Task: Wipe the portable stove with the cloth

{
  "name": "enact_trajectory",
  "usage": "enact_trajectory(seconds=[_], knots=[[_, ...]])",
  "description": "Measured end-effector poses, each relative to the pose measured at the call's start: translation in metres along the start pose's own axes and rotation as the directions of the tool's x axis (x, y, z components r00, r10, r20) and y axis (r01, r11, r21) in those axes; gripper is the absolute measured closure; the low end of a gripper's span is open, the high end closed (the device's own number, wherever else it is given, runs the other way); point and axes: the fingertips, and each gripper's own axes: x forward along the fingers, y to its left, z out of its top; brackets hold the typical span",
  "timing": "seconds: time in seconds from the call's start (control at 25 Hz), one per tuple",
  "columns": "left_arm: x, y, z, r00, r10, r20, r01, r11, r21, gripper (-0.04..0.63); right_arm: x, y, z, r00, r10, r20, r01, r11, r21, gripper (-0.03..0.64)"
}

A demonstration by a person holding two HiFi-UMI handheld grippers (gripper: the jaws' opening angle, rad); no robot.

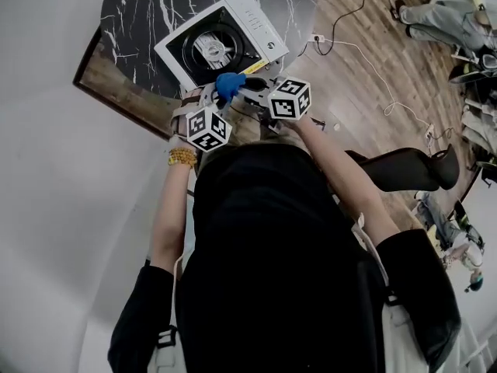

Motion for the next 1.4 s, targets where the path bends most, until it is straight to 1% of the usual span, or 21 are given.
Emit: enact_trajectory(seconds=[0.08,0.16,0.24,0.28,0.32,0.36,0.4,0.48,0.56,0.6,0.64,0.68,0.76,0.84,0.88,1.0,1.08,1.12,1.24,1.36,1.4], knots=[[0.005,-0.012,-0.015,0.998,-0.062,-0.032,0.062,0.998,0.022,0.512,0.012,-0.003,-0.01,0.996,-0.086,-0.005,0.086,0.996,0.002,0.588],[0.011,-0.017,-0.019,0.996,-0.082,-0.036,0.082,0.997,-0.003,0.495,0.01,-0.016,-0.014,0.983,-0.186,-0.005,0.186,0.982,-0.014,0.592],[0.01,-0.013,-0.018,0.998,-0.063,-0.003,0.063,0.993,-0.099,0.471,-0.012,-0.043,-0.01,0.946,-0.322,0.023,0.322,0.947,0.0,0.594],[0.004,-0.008,-0.021,0.999,-0.043,0.013,0.045,0.986,-0.163,0.471,-0.028,-0.058,-0.005,0.915,-0.402,0.039,0.402,0.915,0.003,0.594],[-0.004,-0.003,-0.027,0.999,-0.024,0.027,0.029,0.973,-0.228,0.471,-0.044,-0.073,0.0,0.872,-0.487,0.051,0.489,0.872,-0.018,0.594],[-0.013,0.002,-0.036,0.999,-0.006,0.036,0.016,0.958,-0.287,0.471,-0.061,-0.086,0.007,0.818,-0.572,0.058,0.575,0.815,-0.074,0.594],[-0.02,0.008,-0.047,0.999,0.011,0.035,0.001,0.944,-0.331,0.471,-0.078,-0.098,0.014,0.756,-0.651,0.06,0.651,0.742,-0.161,0.594],[-0.029,0.013,-0.072,1.0,0.029,-0.004,-0.028,0.928,-0.373,0.471,-0.106,-0.116,0.024,0.616,-0.786,0.048,0.738,0.555,-0.384,0.594],[-0.028,0.012,-0.094,0.998,0.019,-0.051,-0.038,0.923,-0.382,0.471,-0.119,-0.13,0.024,0.478,-0.878,0.028,0.706,0.366,-0.607,0.594],[-0.026,0.012,-0.1,0.998,0.012,-0.064,-0.036,0.922,-0.386,0.471,-0.116,-0.137,0.022,0.43,-0.902,0.023,0.653,0.294,-0.698,0.594],[-0.024,0.012,-0.105,0.997,0.005,-0.071,-0.032,0.921,-0.389,0.471,-0.107,-0.144,0.016,0.402,-0.915,0.019,0.589,0.243,-0.771,0.594],[-0.021,0.013,-0.109,0.997,0.001,-0.076,-0.031,0.922,-0.387,0.471,-0.093,-0.149,0.008,0.391,-0.92,0.01,0.522,0.212,-0.826,0.594],[-0.015,0.008,-0.112,0.996,0.002,-0.086,-0.034,0.927,-0.374,0.476,-0.07,-0.151,-0.02,0.378,-0.925,-0.025,0.398,0.187,-0.898,0.594],[-0.008,-0.006,-0.104,0.996,-0.027,-0.088,-0.007,0.93,-0.367,0.485,-0.071,-0.147,-0.049,0.33,-0.943,-0.049,0.312,0.158,-0.937,0.597],[-0.008,-0.008,-0.101,0.995,-0.044,-0.093,0.008,0.933,-0.359,0.485,-0.067,-0.142,-0.054,0.317,-0.947,-0.052,0.294,0.15,-0.944,0.597],[-0.01,0.006,-0.102,0.993,-0.046,-0.11,0.011,0.952,-0.307,0.486,-0.037,-0.128,-0.052,0.339,-0.94,-0.033,0.268,0.13,-0.954,0.598],[-0.009,0.007,-0.1,0.995,-0.038,-0.095,0.008,0.953,-0.304,0.492,-0.032,-0.121,-0.055,0.342,-0.94,-0.017,0.238,0.104,-0.966,0.598],[-0.008,0.007,-0.099,0.996,-0.034,-0.084,0.006,0.949,-0.314,0.495,-0.03,-0.117,-0.057,0.349,-0.937,-0.022,0.221,0.105,-0.97,0.598],[-0.007,0.005,-0.097,0.998,-0.023,-0.059,0.002,0.943,-0.333,0.5,-0.013,-0.106,-0.068,0.408,-0.911,-0.057,0.135,0.122,-0.983,0.599],[-0.008,0.005,-0.097,0.999,-0.016,-0.047,0.0,0.947,-0.321,0.508,0.016,-0.081,-0.076,0.477,-0.876,-0.074,0.044,0.108,-0.993,0.6],[-0.009,0.005,-0.098,0.999,-0.014,-0.047,-0.002,0.947,-0.321,0.511,0.028,-0.071,-0.082,0.506,-0.858,-0.093,0.014,0.116,-0.993,0.6]])
